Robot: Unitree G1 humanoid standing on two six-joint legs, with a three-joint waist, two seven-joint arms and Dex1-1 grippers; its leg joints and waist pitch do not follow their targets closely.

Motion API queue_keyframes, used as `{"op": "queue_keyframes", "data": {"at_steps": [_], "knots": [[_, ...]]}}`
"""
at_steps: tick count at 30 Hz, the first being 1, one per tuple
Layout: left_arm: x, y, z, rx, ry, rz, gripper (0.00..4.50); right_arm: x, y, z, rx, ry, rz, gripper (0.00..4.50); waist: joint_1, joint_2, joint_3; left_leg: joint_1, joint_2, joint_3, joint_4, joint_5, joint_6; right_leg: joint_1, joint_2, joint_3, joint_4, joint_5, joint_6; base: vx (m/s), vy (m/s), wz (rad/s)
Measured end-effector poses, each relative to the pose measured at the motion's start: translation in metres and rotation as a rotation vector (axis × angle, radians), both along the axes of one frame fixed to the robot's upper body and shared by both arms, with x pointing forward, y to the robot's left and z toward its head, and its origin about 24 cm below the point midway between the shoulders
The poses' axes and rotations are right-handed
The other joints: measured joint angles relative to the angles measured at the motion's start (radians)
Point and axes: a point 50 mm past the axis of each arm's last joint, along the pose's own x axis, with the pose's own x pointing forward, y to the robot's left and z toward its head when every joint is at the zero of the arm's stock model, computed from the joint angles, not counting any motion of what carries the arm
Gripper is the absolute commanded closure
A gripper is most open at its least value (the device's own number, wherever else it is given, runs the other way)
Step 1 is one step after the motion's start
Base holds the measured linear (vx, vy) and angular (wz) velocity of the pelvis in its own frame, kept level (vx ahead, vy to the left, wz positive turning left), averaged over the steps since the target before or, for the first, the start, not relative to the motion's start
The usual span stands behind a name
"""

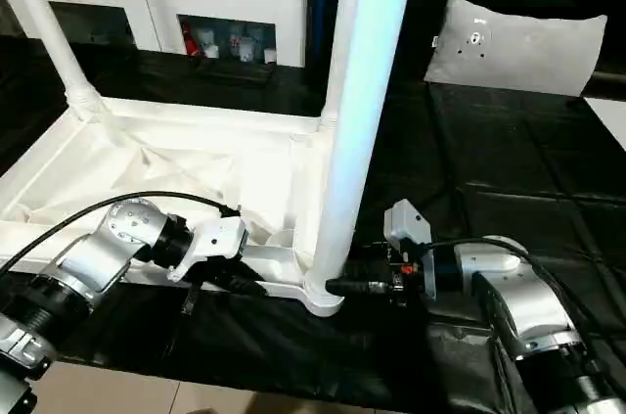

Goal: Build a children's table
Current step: Rotate leg to tighten

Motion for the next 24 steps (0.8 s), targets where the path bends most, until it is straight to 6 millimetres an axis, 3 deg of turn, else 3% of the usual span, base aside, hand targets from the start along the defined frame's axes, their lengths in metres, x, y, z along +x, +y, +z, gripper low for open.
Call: {"op": "queue_keyframes", "data": {"at_steps": [5, 13, 14, 24], "knots": [[0.0, 0.001, 0.0, 0.006, 0.001, -0.011, 4.5, 0.0, 0.0, -0.001, 0.001, 0.012, 0.016, 2.63, 0.004, -0.001, -0.001, 0.0, 0.0, 0.0, 0.0, 0.0, 0.0, 0.0, 0.0, 0.0, 0.0, 0.0, 0.0, 0.0, 0.0, 0.0], [0.0, 0.005, 0.001, 0.016, 0.015, -0.002, 4.5, -0.001, -0.003, -0.006, -0.016, 0.032, 0.006, 3.08, -0.004, -0.002, -0.001, 0.001, 0.001, 0.0, 0.0, -0.001, -0.002, 0.0, 0.001, 0.0, 0.001, 0.0, 0.0, 0.0, 0.0, 0.0], [0.0, 0.006, 0.001, 0.017, 0.016, 0.0, 4.5, 0.0, -0.002, -0.006, -0.015, 0.036, -0.002, 2.85, -0.005, -0.002, -0.001, 0.001, 0.001, 0.0, 0.0, -0.001, -0.002, 0.0, 0.001, 0.0, 0.001, 0.0, 0.0, 0.0, 0.0, 0.0], [0.001, 0.005, 0.001, 0.019, 0.006, -0.004, 4.5, -0.001, 0.002, -0.01, 0.006, 0.081, -0.026, 2.14, -0.006, -0.001, -0.001, 0.001, 0.001, 0.001, 0.0, -0.002, -0.004, 0.0, 0.001, 0.0, 0.001, 0.0, -0.001, 0.0, 0.0, 0.0]]}}
